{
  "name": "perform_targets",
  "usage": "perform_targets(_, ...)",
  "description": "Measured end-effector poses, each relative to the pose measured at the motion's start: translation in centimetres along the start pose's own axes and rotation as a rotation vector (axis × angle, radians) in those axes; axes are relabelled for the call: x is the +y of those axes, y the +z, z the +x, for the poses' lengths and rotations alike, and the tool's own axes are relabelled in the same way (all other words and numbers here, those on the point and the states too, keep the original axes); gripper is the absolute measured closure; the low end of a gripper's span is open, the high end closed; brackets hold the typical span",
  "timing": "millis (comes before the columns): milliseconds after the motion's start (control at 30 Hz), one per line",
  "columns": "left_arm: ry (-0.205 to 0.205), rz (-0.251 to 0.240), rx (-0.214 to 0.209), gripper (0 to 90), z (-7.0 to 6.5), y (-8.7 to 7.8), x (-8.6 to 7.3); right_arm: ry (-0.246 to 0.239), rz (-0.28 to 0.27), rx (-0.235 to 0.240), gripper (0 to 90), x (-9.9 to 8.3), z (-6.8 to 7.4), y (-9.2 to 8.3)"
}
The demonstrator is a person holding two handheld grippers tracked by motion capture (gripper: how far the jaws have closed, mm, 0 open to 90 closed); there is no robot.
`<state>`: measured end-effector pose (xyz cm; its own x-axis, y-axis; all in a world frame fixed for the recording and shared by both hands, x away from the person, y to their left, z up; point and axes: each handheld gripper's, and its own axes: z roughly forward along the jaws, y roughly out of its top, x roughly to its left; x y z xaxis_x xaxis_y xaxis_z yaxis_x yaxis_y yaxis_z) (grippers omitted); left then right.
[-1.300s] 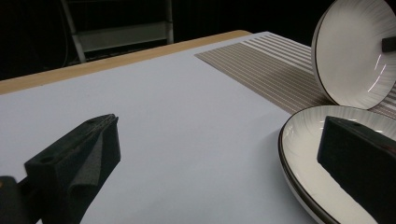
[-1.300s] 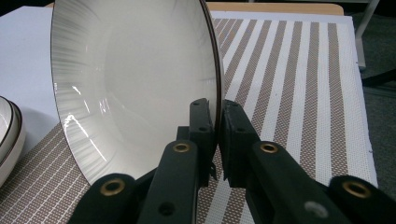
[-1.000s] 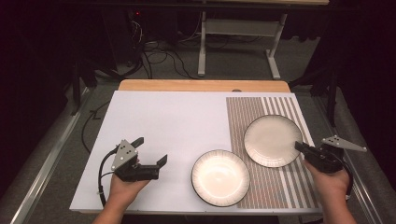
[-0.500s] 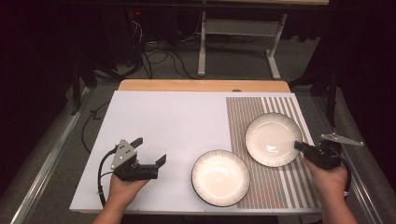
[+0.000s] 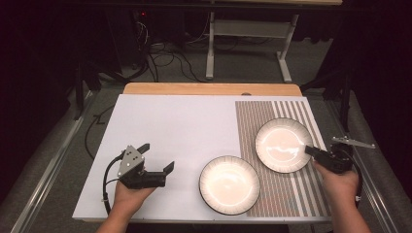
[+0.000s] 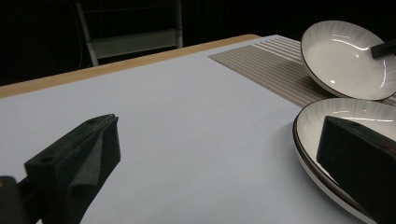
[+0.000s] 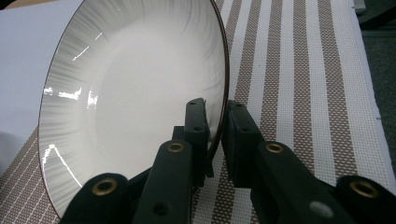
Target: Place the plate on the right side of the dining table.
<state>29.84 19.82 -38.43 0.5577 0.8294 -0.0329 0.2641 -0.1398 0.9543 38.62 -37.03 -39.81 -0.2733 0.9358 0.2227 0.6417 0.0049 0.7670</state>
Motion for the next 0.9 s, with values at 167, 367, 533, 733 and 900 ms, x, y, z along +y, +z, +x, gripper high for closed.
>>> perform_targets(167,-0.002,-0.002,0.003,0.5,0.0,-0.1,0.1,0.015,0.007,-0.005,82.4,0.2,0.0,0.2)
perform_targets(367,0.000,-0.001,0.015,0.3,0.1,-0.2,0.1,0.034,0.018,-0.004,81.6,0.2,-0.3,0.8)
perform_targets(533,0.000,0.005,0.018,0.1,0.2,-0.1,0.1,0.052,0.024,-0.010,81.5,0.4,-0.3,1.0)
perform_targets(733,-0.007,0.015,0.022,0.1,0.3,0.0,0.1,0.076,0.040,-0.018,80.4,0.4,-0.7,1.7)
perform_targets(900,-0.013,0.022,0.022,0.0,0.5,0.3,0.0,0.069,0.058,-0.055,80.5,0.4,-0.9,2.2)
